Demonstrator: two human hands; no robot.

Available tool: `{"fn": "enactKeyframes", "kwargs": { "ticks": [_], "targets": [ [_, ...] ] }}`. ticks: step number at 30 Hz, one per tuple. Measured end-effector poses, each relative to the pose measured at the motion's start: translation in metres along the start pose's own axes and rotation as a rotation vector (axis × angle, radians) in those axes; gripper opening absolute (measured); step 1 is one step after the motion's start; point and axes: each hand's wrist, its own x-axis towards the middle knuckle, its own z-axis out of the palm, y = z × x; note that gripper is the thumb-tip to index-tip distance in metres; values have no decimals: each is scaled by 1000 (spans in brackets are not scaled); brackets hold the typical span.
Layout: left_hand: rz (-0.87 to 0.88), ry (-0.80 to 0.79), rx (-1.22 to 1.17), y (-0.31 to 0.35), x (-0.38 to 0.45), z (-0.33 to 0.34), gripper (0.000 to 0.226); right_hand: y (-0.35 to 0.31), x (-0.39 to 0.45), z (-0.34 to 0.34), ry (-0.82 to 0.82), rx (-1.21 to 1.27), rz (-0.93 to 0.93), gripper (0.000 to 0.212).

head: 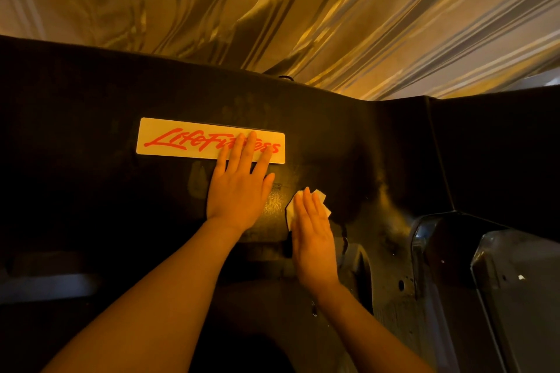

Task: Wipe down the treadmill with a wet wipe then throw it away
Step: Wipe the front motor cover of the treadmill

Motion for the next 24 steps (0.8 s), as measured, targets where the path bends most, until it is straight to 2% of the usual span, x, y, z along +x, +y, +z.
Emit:
{"fn": "enactKeyframes", "kwargs": {
  "ticks": [9, 19, 24],
  "targets": [
    [-1, 0, -13, 0, 0, 2, 61, 10, 51, -13, 28, -4, 33, 52],
    [11, 30, -25, -1, -1, 0, 61, 0, -21, 8, 96, 106, 87, 54],
    [14, 11, -18, 0, -1, -2, 61, 4, -14, 5, 80, 100, 77, 54]
  ]
}}
